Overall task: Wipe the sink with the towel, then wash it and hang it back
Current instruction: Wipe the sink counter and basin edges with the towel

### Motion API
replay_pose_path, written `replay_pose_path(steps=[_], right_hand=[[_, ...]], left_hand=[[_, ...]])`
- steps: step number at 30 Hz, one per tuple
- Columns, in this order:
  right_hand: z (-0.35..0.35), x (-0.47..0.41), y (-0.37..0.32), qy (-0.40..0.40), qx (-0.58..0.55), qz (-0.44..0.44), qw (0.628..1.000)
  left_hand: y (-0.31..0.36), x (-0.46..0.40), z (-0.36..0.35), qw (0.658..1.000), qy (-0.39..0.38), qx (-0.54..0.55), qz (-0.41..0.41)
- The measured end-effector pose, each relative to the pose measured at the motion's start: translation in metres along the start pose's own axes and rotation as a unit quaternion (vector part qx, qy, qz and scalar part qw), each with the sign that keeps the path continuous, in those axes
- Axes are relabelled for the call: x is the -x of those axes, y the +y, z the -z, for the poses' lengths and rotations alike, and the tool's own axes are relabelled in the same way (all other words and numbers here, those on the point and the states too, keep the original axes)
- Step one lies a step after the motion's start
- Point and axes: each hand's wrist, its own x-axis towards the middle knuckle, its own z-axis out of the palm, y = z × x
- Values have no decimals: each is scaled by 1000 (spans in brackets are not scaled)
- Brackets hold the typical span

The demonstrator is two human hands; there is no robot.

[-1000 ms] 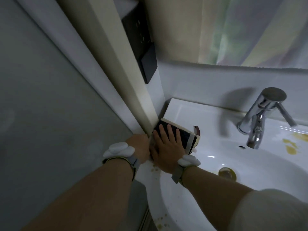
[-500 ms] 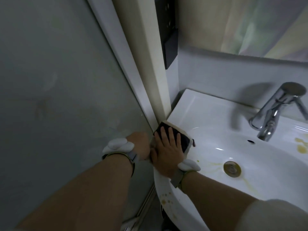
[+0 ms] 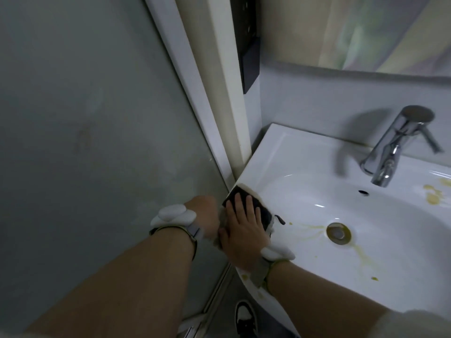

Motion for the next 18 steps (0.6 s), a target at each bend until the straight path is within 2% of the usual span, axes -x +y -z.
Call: replay_pose_path(steps=[3,9,11,15,18], right_hand=[[-3,-1,-1,7,10,-6,1000],[-8,-23,-12,35,38,-76,996],[-4,-11,-20,56,32,-94,994],[4,31,-25,26,68,-41,996],[3,27,-23,40,65,-52,996]], left_hand=[[2,-6,2,999,15,-8,-37],[-3,-1,5,994,40,-37,-95],[-6,4,8,994,42,-36,-96],[-12,10,1,996,51,8,-75],[-11,13,-1,995,61,30,-72]])
